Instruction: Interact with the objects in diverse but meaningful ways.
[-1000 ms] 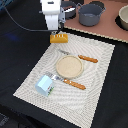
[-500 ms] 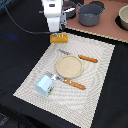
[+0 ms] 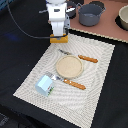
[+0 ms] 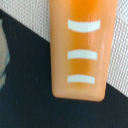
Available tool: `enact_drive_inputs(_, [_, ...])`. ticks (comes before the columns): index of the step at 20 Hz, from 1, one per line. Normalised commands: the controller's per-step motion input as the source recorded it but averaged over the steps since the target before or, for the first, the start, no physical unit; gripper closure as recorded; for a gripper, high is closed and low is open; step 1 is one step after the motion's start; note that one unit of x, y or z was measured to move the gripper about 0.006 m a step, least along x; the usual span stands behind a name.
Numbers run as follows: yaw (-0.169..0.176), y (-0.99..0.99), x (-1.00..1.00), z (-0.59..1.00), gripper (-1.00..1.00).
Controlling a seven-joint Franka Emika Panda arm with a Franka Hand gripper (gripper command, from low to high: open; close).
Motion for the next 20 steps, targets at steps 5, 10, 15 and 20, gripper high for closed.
enact_drive_inputs(5, [0.0, 0.07, -0.02, -0.44, -1.0])
enact_drive_inputs(10, [0.0, 0.11, -0.01, -0.4, 1.0])
enact_drive_inputs(15, [0.0, 0.16, 0.0, -0.28, 1.0])
enact_drive_inputs(20, [0.0, 0.14, 0.0, -0.2, 1.0])
